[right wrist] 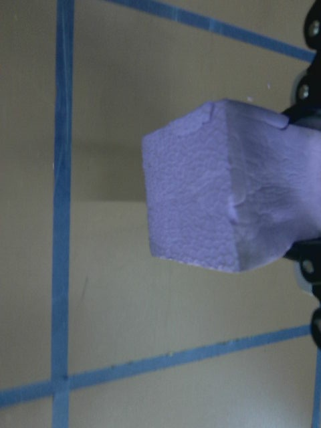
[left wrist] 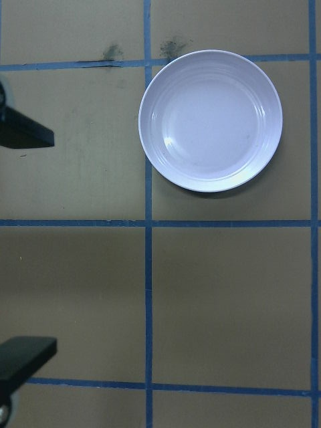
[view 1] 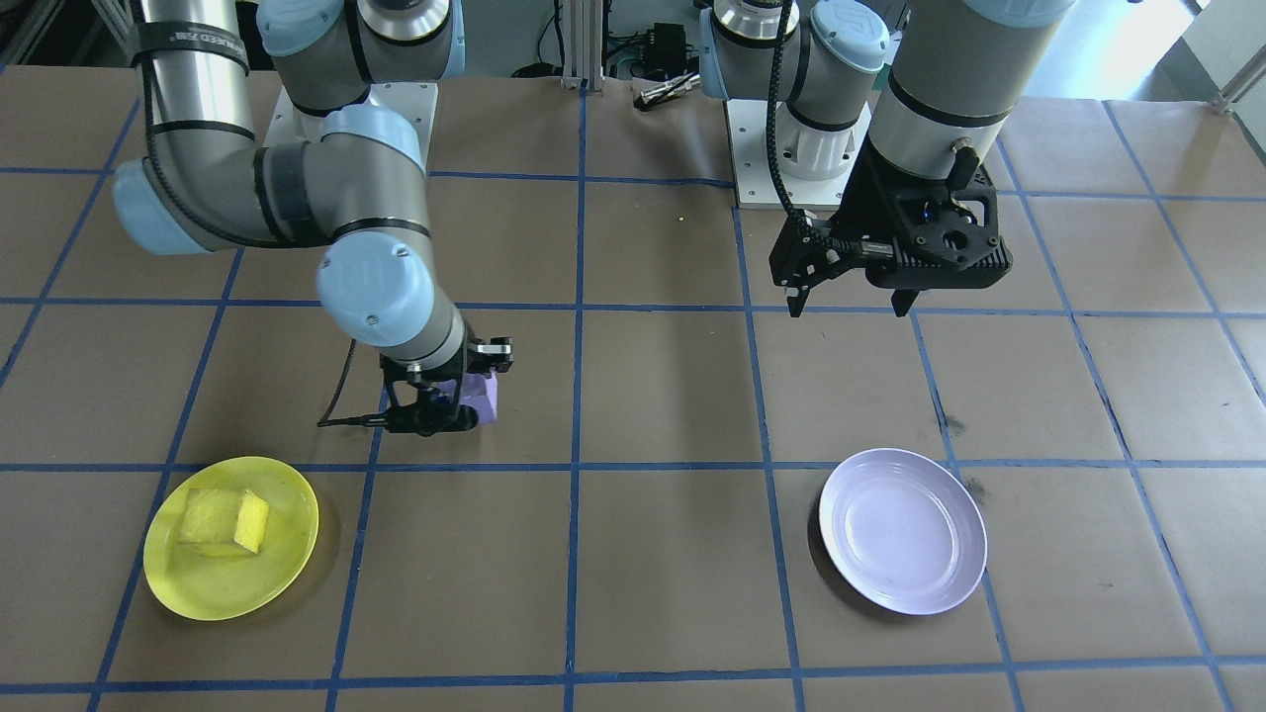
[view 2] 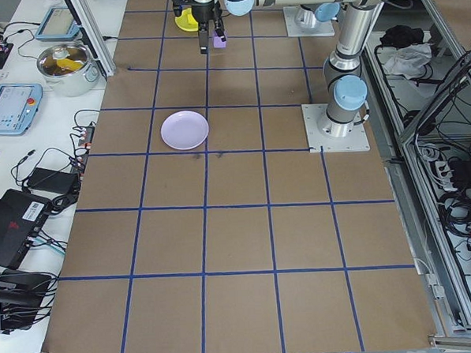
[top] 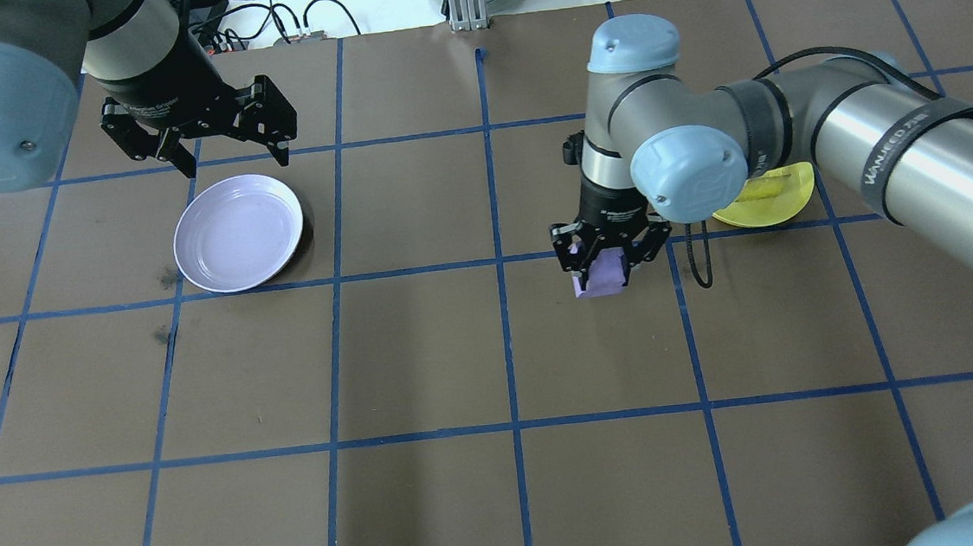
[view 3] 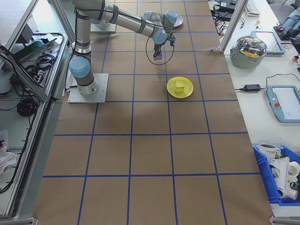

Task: Sort blocks by color into plates

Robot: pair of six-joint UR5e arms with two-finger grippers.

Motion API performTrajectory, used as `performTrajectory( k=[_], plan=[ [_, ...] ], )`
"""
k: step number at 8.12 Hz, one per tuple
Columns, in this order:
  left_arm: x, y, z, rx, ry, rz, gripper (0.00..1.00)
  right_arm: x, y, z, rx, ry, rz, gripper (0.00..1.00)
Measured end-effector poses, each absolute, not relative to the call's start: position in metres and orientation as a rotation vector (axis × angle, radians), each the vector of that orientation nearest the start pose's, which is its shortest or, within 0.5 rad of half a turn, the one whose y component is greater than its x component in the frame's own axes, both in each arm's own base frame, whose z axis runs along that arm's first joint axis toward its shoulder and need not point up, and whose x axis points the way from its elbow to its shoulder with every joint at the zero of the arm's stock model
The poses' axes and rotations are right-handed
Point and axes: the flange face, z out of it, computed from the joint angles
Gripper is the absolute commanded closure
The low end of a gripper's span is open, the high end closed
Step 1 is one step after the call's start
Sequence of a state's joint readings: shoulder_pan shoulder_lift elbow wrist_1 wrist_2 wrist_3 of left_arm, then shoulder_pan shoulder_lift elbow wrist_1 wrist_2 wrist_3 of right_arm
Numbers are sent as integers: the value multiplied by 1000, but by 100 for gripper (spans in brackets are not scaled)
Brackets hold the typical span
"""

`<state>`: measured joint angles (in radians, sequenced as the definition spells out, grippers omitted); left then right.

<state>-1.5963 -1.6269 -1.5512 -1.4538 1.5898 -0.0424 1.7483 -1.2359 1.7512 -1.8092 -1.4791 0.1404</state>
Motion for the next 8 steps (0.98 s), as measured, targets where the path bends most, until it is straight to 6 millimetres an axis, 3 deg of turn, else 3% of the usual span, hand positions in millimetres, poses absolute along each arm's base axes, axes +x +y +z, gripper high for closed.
performTrajectory(
  k=[2,4,7,8],
  plan=[
    [-144,-520,475,-25,3126,-85,0,328,-488,268,-109,3066,354,58],
    [-144,-521,471,-23,3125,-67,0,395,-473,273,-135,3065,295,56],
    [-143,-521,470,-26,3125,-57,0,446,-476,236,-170,3063,255,49],
    [-142,-521,469,-31,3124,-51,0,452,-475,227,-180,3064,254,24]
  ],
)
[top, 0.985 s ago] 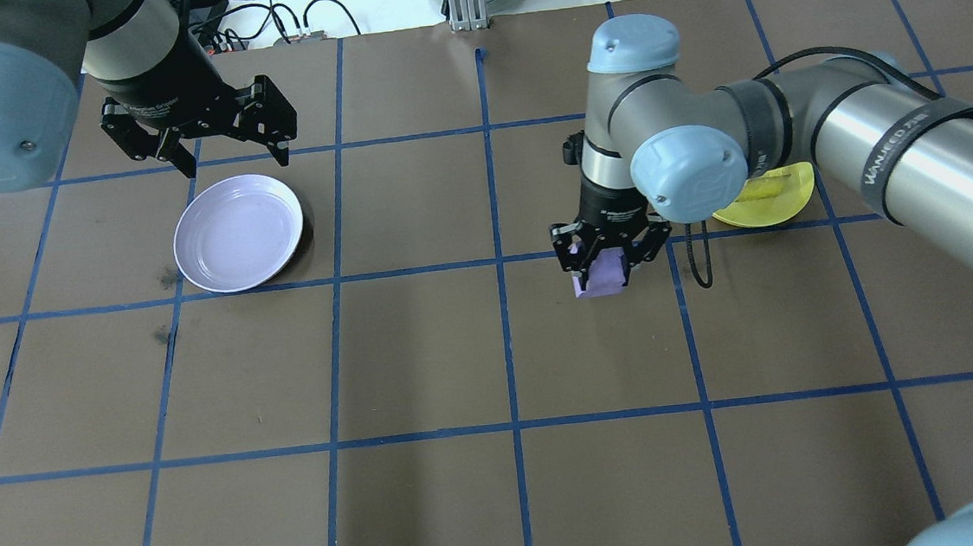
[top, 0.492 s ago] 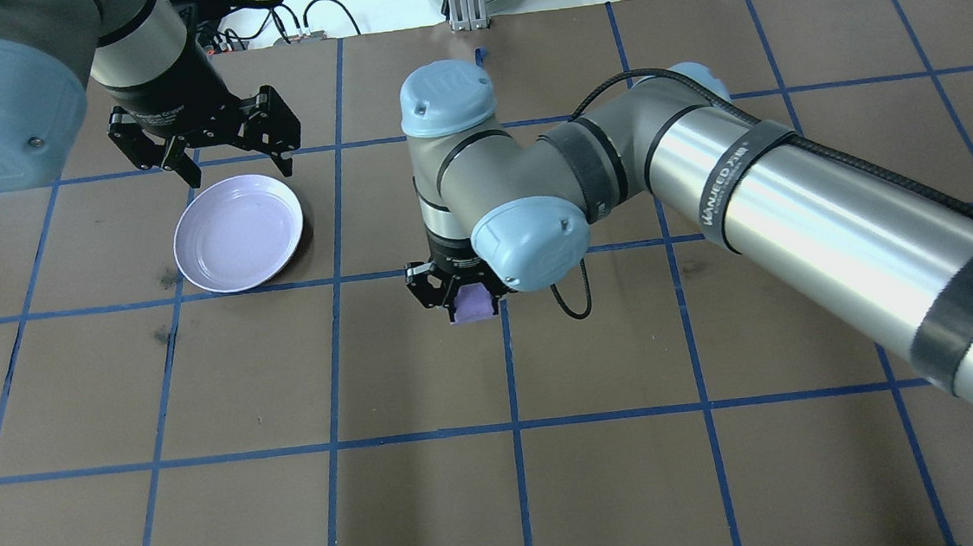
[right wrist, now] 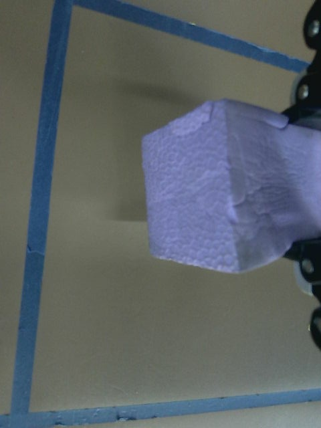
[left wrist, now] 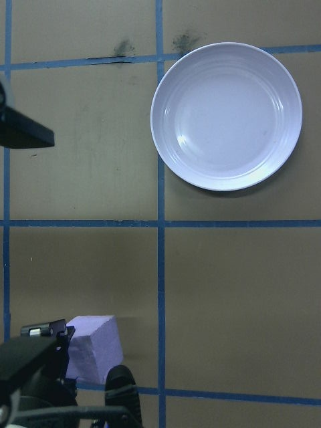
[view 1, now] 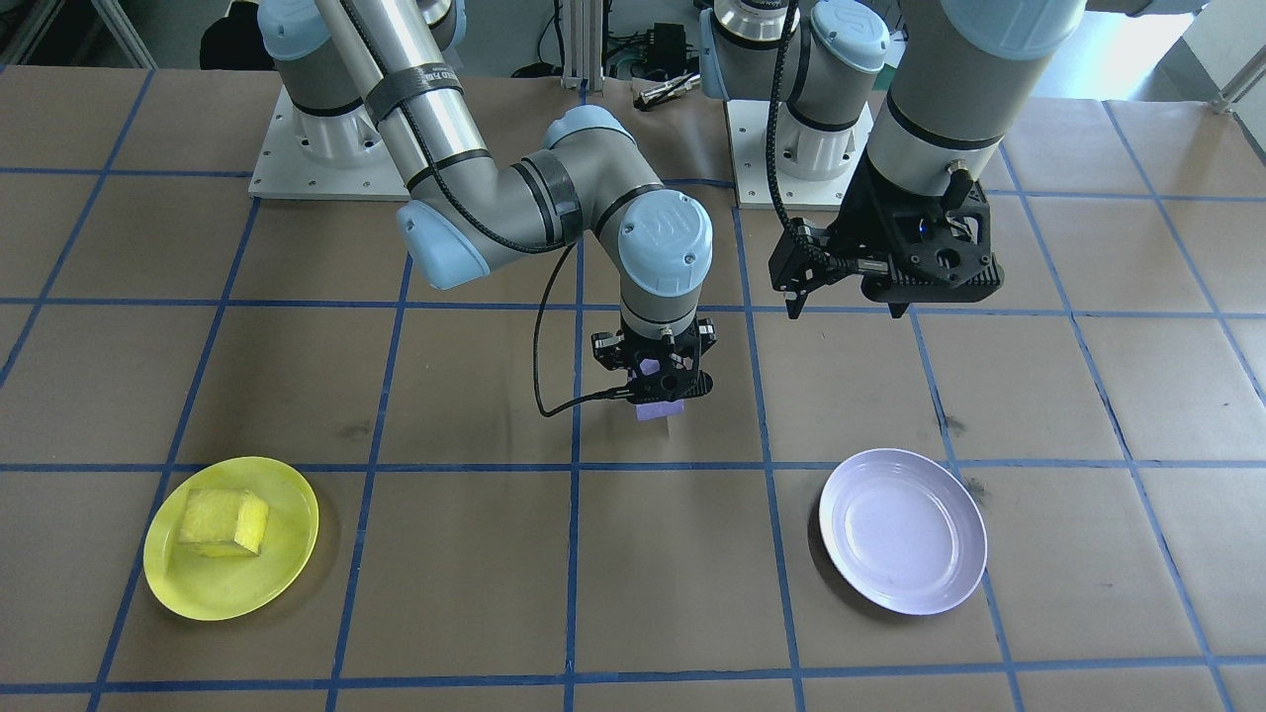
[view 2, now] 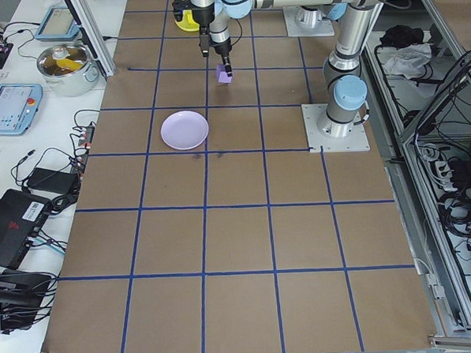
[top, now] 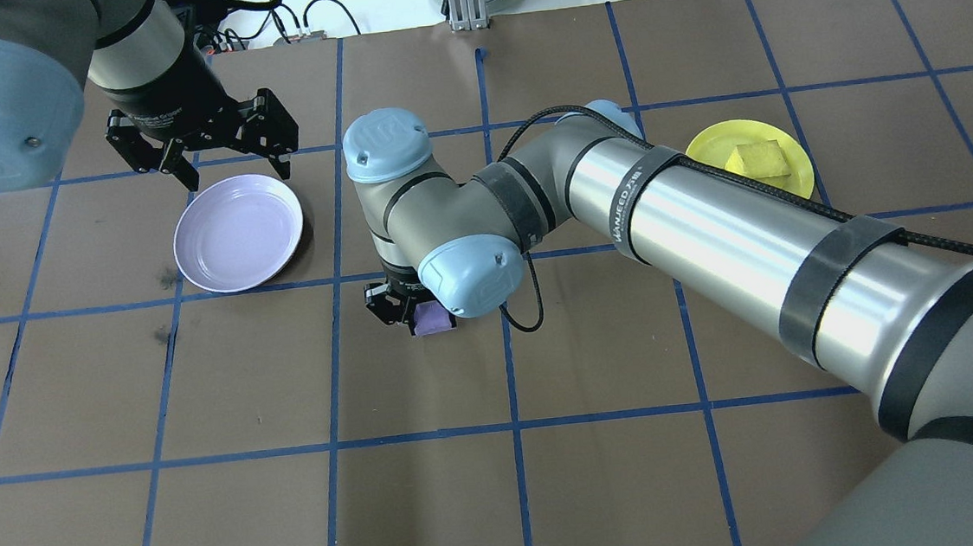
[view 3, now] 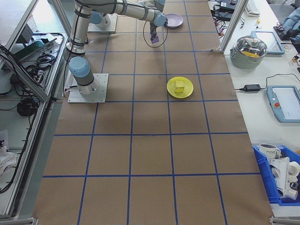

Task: Sort blocks by color into plates

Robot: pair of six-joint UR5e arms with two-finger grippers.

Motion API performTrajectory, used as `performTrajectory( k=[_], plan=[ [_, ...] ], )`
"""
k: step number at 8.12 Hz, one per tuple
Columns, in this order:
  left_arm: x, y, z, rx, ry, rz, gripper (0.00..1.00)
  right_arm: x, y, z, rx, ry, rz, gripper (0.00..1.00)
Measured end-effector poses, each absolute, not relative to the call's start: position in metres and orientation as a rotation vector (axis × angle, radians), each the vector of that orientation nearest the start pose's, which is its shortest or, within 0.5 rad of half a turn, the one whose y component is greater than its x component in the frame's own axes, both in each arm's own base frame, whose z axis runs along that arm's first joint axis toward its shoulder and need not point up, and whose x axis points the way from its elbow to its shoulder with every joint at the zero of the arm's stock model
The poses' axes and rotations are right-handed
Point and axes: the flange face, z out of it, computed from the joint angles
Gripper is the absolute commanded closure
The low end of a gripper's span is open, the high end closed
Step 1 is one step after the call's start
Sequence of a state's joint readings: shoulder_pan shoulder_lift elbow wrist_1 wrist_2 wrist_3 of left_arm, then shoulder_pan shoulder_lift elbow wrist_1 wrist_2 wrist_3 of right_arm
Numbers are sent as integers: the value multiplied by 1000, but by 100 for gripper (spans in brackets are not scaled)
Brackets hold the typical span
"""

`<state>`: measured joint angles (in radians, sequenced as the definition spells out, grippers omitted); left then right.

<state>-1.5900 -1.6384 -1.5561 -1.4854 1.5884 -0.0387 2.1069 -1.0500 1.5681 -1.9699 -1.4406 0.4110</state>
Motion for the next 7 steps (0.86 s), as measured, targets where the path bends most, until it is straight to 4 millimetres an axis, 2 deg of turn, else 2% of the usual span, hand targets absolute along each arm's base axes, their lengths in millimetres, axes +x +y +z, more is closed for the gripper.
performTrajectory(
  k=[2,5,6,7],
  plan=[
    [-141,-523,466,-37,3130,-48,0,457,-474,220,-189,3066,257,0],
    [-139,-525,463,-38,3122,-40,0,451,-477,226,-193,3072,244,0],
    [-139,-525,462,-38,3120,-36,0,441,-483,234,-185,3070,227,0],
    [-139,-527,460,-41,3122,-32,0,424,-493,248,-153,3067,200,0]
  ],
)
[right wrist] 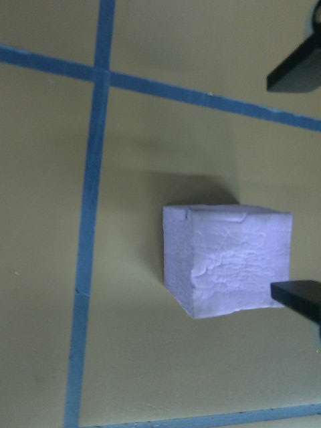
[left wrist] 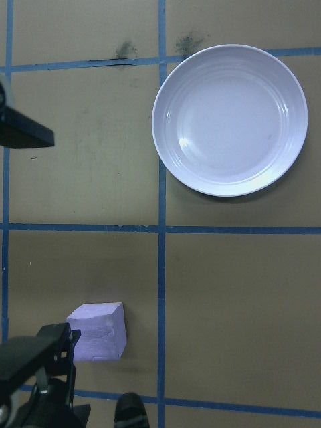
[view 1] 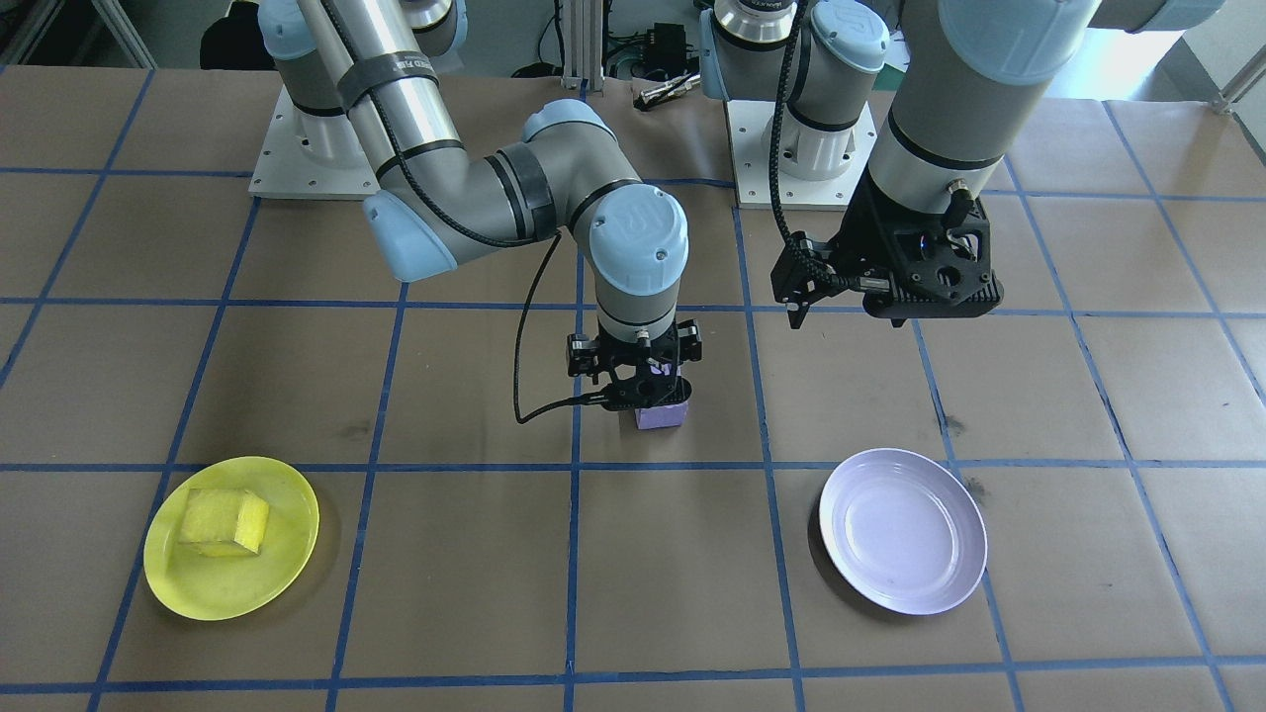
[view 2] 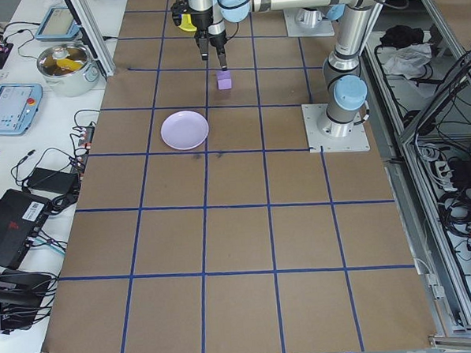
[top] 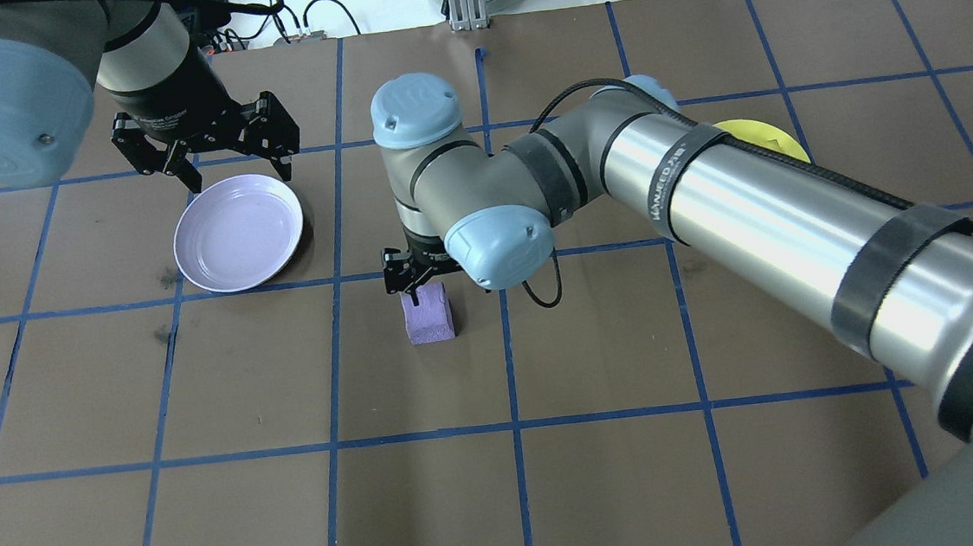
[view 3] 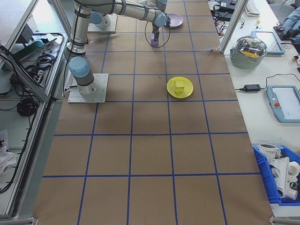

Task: Sort blocks by color into plates

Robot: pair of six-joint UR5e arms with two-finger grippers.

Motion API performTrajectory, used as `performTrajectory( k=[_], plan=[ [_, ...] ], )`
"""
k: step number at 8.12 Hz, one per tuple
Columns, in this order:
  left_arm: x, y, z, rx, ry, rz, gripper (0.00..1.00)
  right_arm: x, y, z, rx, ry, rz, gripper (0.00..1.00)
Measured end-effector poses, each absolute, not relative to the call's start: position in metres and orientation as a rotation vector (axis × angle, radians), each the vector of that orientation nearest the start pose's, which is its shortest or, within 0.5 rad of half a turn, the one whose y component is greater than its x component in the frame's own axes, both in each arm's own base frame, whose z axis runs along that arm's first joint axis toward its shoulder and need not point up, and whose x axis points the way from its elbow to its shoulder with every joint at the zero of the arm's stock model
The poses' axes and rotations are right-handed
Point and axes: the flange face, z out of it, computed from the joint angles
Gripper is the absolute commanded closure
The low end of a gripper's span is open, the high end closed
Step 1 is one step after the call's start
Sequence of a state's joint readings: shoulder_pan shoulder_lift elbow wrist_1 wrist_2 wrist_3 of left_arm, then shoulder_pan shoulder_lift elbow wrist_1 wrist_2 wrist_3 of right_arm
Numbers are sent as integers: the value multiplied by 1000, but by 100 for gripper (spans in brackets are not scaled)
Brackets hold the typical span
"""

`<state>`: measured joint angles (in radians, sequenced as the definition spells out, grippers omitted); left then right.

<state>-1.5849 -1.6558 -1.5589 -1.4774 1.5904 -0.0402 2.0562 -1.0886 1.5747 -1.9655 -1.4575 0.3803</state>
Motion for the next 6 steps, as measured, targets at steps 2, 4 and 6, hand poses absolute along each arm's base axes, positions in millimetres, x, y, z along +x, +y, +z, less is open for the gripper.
performTrajectory(
  k=[2,4,6],
  plan=[
    [-144,-535,449,-111,3125,-24,0,368,-519,293,-45,3061,143,0],
    [-161,-539,433,-160,3128,4,0,280,-542,357,107,3075,41,0],
    [-206,-542,400,-80,3123,53,0,192,-540,412,256,3085,33,0]
  ],
)
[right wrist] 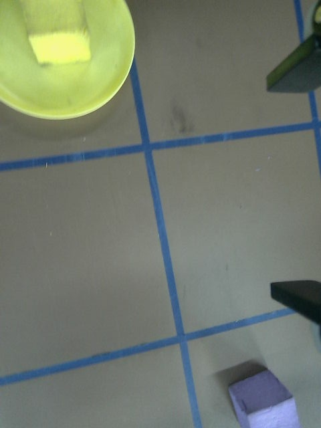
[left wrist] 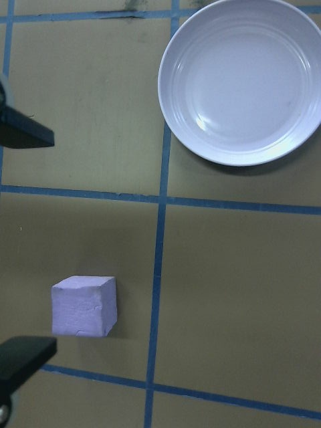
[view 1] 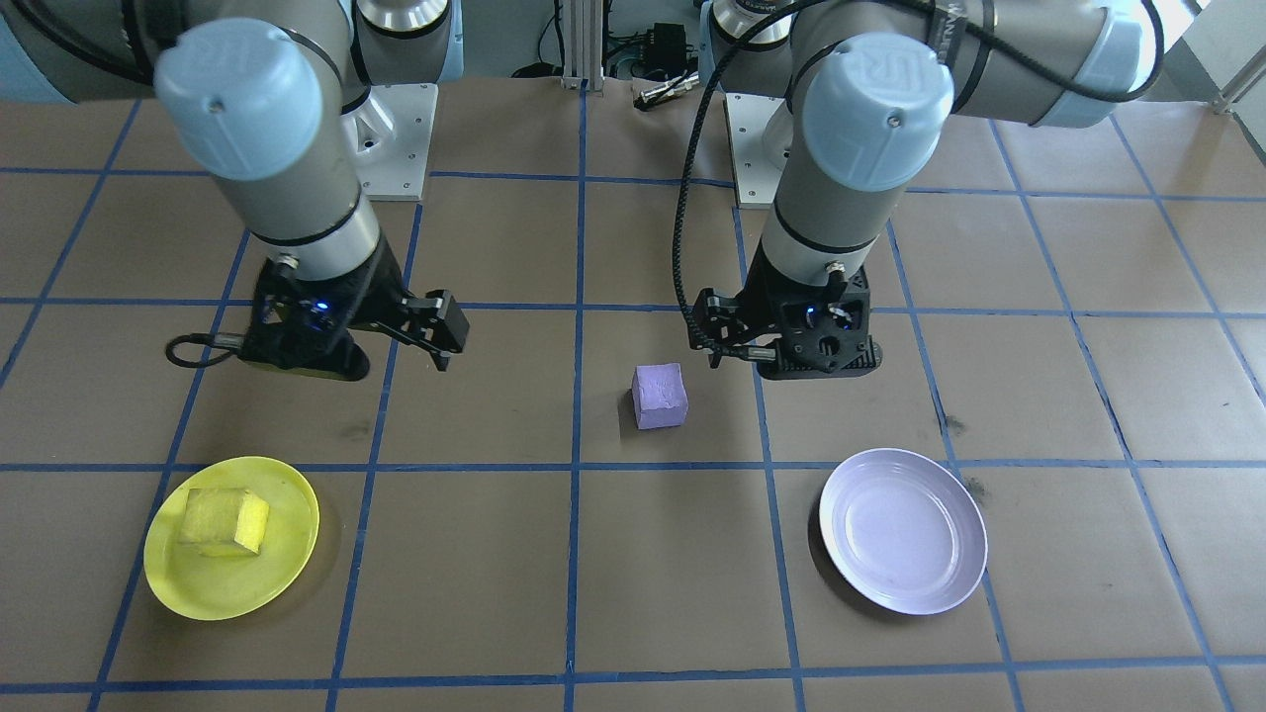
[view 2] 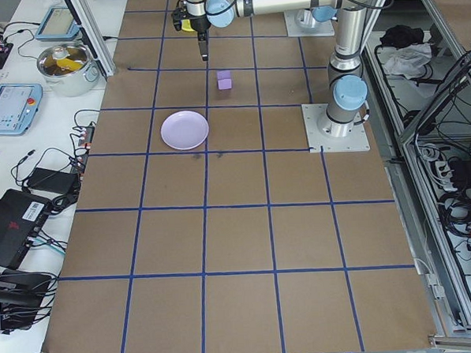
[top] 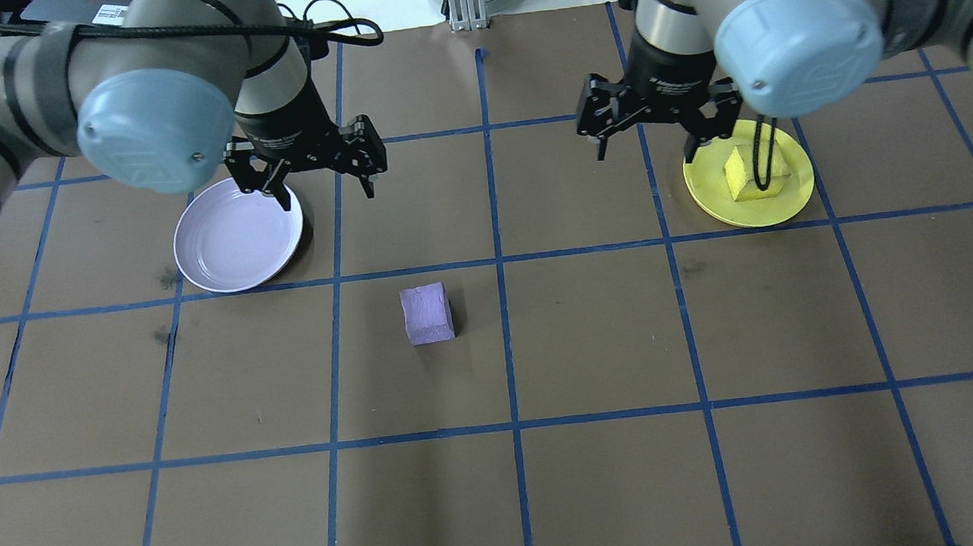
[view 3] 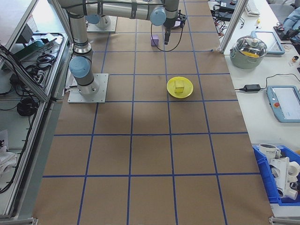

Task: Sort blocks by color into plates

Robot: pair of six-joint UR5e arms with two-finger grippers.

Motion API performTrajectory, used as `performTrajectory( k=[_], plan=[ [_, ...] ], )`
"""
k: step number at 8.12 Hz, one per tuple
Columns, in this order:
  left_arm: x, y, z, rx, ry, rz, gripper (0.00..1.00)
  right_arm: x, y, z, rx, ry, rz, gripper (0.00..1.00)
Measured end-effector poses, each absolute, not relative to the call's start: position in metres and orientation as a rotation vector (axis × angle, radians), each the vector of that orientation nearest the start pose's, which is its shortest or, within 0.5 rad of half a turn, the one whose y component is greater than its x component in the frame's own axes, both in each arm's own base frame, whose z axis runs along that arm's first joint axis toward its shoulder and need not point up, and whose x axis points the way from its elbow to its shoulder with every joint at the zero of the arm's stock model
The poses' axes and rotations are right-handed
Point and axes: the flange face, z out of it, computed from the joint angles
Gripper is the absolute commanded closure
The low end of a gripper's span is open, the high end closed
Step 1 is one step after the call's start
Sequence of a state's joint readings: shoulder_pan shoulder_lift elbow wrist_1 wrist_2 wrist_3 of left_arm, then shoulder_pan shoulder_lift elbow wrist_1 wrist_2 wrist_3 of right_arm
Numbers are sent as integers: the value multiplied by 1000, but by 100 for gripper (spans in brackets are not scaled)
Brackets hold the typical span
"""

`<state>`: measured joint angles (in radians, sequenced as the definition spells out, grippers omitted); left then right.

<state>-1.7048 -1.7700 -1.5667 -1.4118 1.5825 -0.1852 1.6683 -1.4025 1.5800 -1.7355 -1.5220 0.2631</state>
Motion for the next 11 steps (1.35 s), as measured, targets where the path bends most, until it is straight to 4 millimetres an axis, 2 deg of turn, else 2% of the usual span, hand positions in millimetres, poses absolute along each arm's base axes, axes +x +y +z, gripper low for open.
performTrajectory(
  k=[1,2,3,5,7,11],
  plan=[
    [-228,-544,380,-42,3122,75,0,157,-529,431,323,3104,65,0],
    [-245,-544,360,-11,3115,111,0,137,-517,448,362,3116,83,0],
    [-255,-539,341,17,3106,157,0,128,-508,460,382,3119,86,0],
    [-260,-528,302,33,3089,236,0,123,-498,474,393,3110,59,0],
    [-264,-525,269,38,3084,287,0,123,-492,484,391,3106,25,0],
    [-273,-522,229,45,3094,403,0,122,-487,490,392,3107,1,0]
  ],
)
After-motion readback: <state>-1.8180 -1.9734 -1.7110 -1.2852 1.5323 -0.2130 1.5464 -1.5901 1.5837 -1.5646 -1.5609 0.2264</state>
